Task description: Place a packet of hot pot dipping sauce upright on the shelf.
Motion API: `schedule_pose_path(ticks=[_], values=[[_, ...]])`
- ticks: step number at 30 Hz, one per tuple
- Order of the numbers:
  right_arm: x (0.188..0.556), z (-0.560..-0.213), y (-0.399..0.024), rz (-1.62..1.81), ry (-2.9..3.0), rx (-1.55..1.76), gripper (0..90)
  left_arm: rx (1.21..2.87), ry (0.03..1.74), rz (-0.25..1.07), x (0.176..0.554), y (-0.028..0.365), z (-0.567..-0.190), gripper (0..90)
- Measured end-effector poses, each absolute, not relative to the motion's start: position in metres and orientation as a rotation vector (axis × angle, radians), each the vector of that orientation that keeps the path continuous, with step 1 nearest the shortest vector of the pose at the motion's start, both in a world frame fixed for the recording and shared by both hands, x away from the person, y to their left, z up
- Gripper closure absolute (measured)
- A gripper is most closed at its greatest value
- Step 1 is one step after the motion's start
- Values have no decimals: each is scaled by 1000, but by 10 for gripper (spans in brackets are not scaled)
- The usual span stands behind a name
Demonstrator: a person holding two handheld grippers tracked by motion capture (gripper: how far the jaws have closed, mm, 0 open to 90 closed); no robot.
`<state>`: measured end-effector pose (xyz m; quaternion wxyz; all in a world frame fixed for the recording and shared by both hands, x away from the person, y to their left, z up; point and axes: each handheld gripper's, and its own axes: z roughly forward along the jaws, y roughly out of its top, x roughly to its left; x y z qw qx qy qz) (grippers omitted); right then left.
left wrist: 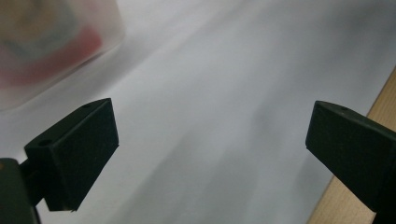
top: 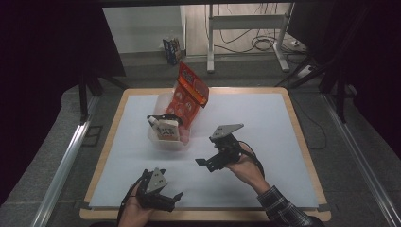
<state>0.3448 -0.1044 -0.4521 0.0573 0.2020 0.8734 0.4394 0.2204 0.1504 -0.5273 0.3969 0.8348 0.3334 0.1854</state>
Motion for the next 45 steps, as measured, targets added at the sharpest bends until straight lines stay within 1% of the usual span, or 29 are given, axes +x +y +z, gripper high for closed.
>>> schedule_pose_path(ticks=[7, 16, 37, 45], values=[[334, -460, -103, 1301, 2663, 594, 0, 2100, 835, 456, 221, 153, -526, 24], [328, -472, -115, 1259, 2643, 623, 0, 2049, 881, 403, 223, 160, -525, 14], [305, -473, -157, 1250, 2569, 677, 0, 2059, 883, 453, 220, 158, -523, 4], [297, -473, -178, 1257, 2525, 710, 0, 2039, 863, 496, 218, 160, -521, 23]])
